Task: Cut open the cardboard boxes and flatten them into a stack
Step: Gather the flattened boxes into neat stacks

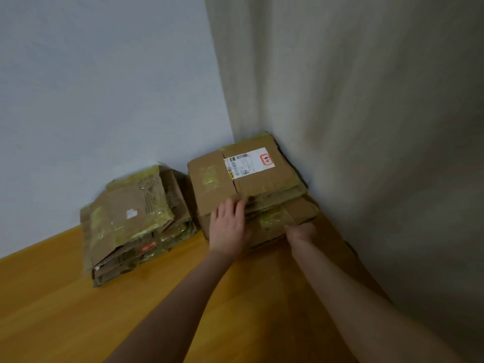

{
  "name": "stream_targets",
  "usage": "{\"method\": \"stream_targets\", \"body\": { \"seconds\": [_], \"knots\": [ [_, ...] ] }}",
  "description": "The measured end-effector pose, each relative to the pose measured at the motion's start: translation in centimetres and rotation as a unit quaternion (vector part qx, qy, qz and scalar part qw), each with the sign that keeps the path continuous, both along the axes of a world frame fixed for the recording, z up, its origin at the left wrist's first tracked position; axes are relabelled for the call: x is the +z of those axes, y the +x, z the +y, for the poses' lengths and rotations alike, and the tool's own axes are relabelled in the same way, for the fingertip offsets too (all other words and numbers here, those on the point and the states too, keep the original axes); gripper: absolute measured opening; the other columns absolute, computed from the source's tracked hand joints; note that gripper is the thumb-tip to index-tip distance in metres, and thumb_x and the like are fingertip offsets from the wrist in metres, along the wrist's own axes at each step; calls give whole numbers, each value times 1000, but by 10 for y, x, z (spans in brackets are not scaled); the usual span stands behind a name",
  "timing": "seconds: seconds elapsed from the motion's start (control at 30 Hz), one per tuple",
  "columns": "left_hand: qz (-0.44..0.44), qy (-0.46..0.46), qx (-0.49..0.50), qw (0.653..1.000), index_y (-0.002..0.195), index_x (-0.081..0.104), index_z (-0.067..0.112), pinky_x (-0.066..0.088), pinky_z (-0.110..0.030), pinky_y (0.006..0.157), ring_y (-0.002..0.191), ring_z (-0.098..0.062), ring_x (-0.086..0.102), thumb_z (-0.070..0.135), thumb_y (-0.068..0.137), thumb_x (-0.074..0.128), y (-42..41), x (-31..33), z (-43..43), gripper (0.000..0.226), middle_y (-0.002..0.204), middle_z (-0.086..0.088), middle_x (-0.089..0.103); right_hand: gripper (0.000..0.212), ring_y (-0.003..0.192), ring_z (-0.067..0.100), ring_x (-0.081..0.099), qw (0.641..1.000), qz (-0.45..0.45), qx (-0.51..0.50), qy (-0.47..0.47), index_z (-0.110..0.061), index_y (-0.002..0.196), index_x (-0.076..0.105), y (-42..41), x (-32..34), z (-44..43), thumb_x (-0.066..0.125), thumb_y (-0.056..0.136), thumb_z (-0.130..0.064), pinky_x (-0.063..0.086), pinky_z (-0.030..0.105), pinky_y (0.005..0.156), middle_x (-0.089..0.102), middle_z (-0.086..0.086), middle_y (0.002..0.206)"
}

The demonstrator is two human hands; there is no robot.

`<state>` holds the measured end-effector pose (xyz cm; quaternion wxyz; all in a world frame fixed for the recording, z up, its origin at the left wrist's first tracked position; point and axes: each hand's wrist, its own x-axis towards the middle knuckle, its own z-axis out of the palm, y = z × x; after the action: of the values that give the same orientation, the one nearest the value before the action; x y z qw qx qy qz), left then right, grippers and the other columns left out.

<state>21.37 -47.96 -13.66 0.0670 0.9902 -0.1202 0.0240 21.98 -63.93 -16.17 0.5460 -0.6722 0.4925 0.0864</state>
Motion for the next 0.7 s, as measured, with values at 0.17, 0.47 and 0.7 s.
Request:
{"method": "stream_targets", "body": {
  "seconds": [0.17,0.47,0.7],
  "knots": [
    [43,123,-25,991,147,-28,19,-13,-55,113,146,-31,-18,54,79,68,42,-2,-17,123,159,-11,-21,47,120,32,55,998,7,56,-12,5,128,50,9,6,-7,67,87,-8,47,34,92,57,18,130],
    [64,200,-25,977,146,-29,21,4,-57,116,147,-38,-9,62,76,68,74,-8,-27,127,159,-18,-16,42,111,36,61,993,47,102,-35,8,122,56,15,-13,-21,63,91,-19,52,42,90,61,22,123],
    [66,123,-41,989,154,6,25,44,-49,100,144,-32,23,43,89,62,90,21,-18,87,159,-6,15,41,93,33,63,997,26,73,25,3,117,58,11,-15,-26,64,91,-27,54,46,85,64,20,114]
  ]
}}
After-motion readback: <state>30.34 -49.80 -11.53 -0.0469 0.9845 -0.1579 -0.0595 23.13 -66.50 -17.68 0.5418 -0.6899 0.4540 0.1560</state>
